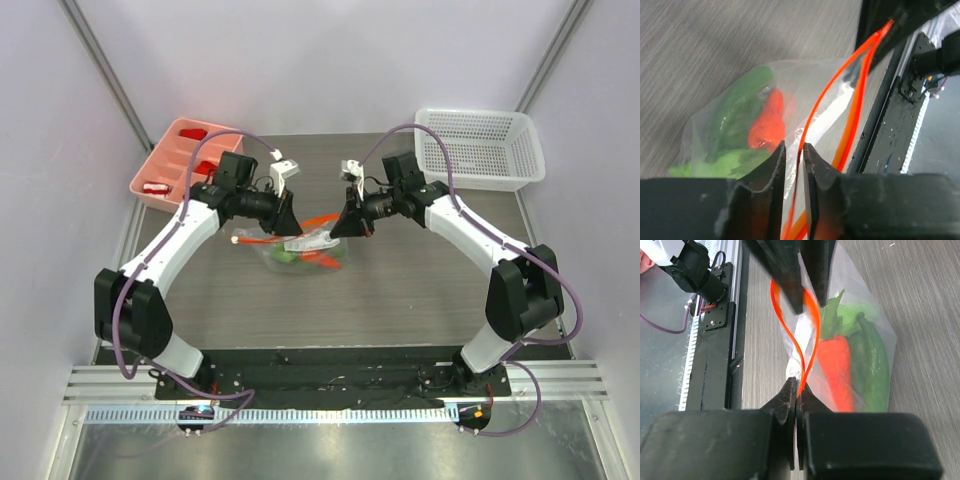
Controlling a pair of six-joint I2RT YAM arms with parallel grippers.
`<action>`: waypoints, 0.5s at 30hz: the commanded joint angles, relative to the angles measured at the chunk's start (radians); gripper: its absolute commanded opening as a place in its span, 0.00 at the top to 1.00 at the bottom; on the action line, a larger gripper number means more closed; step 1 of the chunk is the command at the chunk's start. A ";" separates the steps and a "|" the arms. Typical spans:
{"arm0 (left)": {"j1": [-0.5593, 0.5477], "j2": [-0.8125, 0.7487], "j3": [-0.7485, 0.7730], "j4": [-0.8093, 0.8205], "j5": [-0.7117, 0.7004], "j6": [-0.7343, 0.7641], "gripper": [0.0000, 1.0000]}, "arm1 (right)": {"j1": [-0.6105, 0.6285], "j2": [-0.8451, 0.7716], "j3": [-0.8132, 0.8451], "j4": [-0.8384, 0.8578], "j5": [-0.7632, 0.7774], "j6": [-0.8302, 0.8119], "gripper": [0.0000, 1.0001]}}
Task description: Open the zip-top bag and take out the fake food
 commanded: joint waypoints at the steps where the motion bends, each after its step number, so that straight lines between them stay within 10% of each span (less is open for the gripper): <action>1: -0.003 0.009 0.063 -0.015 -0.082 -0.024 0.88 | 0.018 -0.045 0.043 0.013 0.031 0.025 0.82; 4: -0.001 -0.016 0.083 -0.002 -0.261 -0.124 1.00 | 0.032 -0.075 -0.013 0.209 0.231 0.228 0.39; 10: -0.014 -0.158 0.103 -0.021 -0.633 -0.377 1.00 | 0.037 -0.126 -0.050 0.303 0.696 0.572 0.08; 15: -0.035 -0.238 0.165 -0.046 -0.753 -0.481 1.00 | 0.044 -0.153 -0.055 0.308 0.824 0.700 0.00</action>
